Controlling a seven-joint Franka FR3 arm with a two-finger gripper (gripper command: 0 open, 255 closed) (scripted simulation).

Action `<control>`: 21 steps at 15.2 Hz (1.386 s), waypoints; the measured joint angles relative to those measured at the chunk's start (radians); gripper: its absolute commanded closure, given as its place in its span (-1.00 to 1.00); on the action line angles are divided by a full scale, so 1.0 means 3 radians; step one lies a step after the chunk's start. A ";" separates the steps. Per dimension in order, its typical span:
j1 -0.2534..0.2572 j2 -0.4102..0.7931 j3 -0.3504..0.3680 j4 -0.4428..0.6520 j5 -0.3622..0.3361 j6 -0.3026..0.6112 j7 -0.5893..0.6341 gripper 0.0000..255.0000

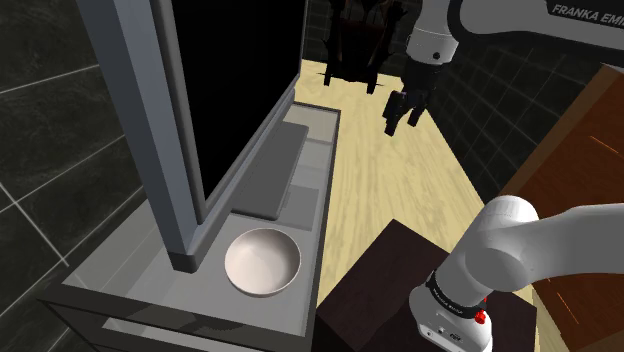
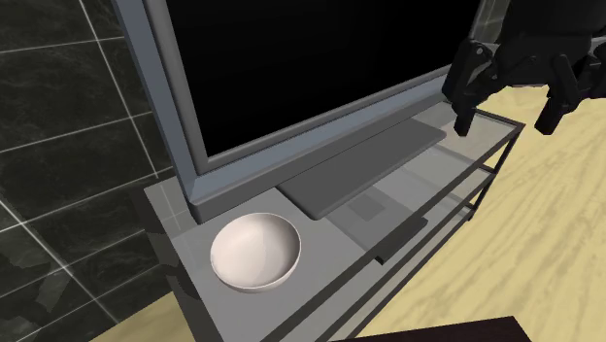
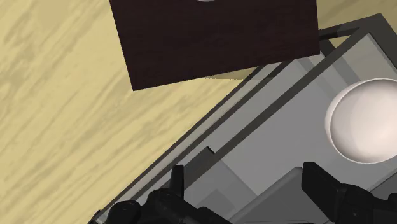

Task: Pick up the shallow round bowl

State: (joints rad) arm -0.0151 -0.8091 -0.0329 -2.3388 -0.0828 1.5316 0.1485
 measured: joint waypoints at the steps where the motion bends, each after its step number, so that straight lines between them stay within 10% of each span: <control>1: 0.0000 0.0000 0.0000 0.0000 0.0000 0.0000 0.0000 -1.00; 21: 0.0452 0.0945 0.0642 -0.0999 0.0708 0.2034 0.0664 -1.00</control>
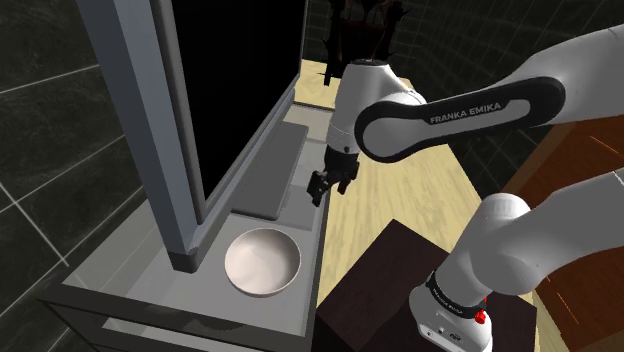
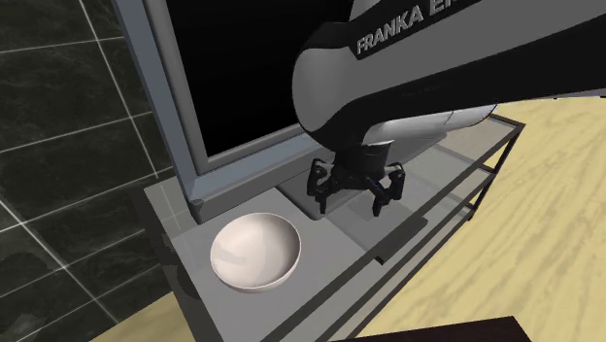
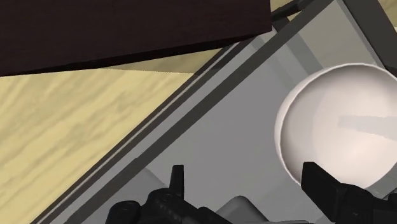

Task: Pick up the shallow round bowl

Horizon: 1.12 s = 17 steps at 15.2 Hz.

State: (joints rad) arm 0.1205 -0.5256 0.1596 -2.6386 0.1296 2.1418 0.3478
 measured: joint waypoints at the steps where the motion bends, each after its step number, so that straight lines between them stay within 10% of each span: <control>1: 0.0029 0.0090 0.0042 -0.0007 0.0034 0.0106 0.0036 -1.00; 17: 0.0190 0.1464 0.0400 0.0043 0.0138 0.1530 0.0350 -1.00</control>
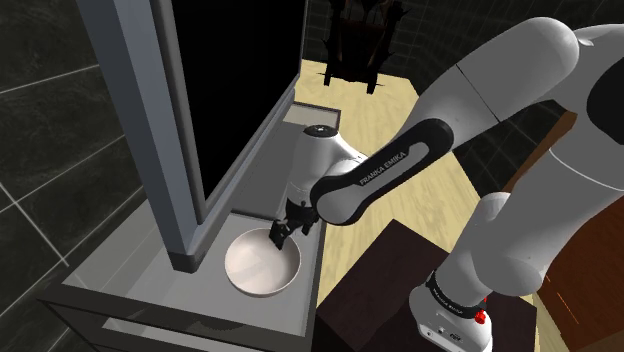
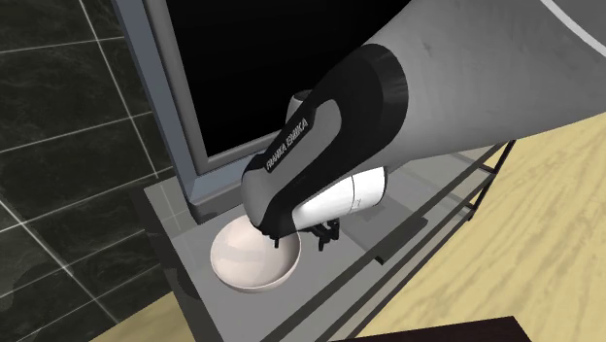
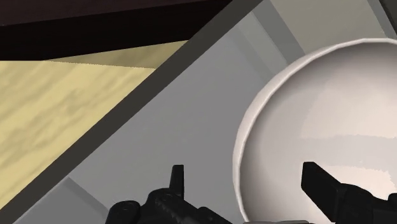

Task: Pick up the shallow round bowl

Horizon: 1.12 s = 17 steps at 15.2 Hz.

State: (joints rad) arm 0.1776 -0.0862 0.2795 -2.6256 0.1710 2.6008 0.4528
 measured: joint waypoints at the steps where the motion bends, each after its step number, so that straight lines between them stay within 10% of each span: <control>1: 0.0000 0.0014 0.0001 -0.0009 -0.0001 0.0022 -0.0001 -1.00; 2: 0.0000 0.0020 0.0001 -0.0013 -0.0001 0.0033 -0.0001 1.00; 17: 0.0005 -0.0152 -0.0010 0.0020 0.0029 -0.0169 -0.0017 1.00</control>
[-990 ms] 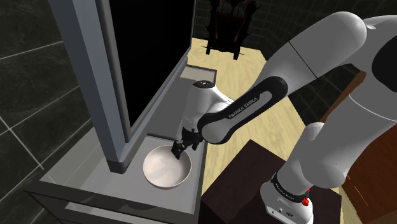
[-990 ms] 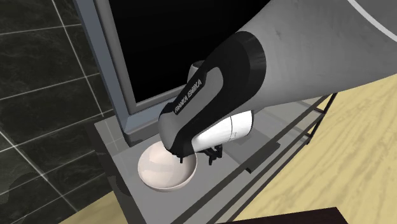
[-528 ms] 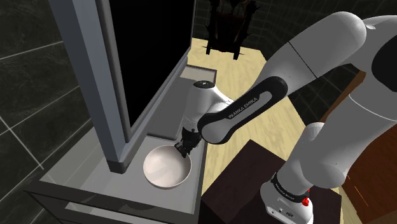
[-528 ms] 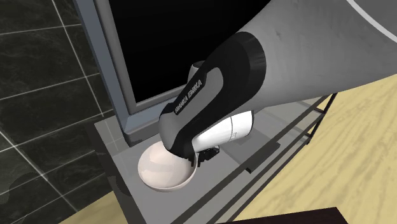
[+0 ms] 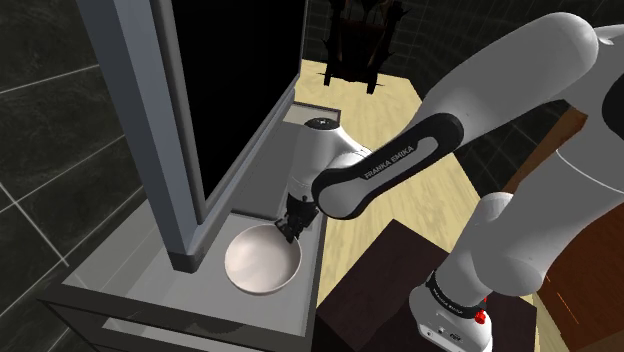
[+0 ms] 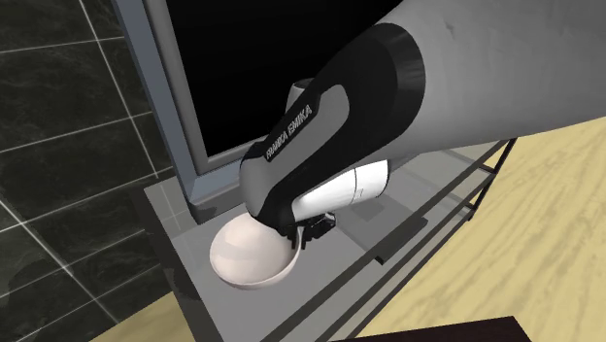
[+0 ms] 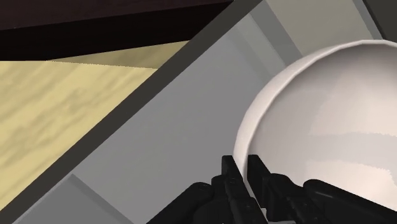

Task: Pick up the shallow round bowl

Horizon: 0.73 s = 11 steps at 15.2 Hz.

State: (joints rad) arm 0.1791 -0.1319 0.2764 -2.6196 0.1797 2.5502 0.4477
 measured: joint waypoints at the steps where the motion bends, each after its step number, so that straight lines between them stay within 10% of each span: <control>1: 0.0004 -0.0042 0.0001 0.0018 0.0005 -0.0059 0.0007 1.00; 11: 0.0010 -0.0408 -0.0041 0.0165 0.0034 -0.0569 -0.0006 1.00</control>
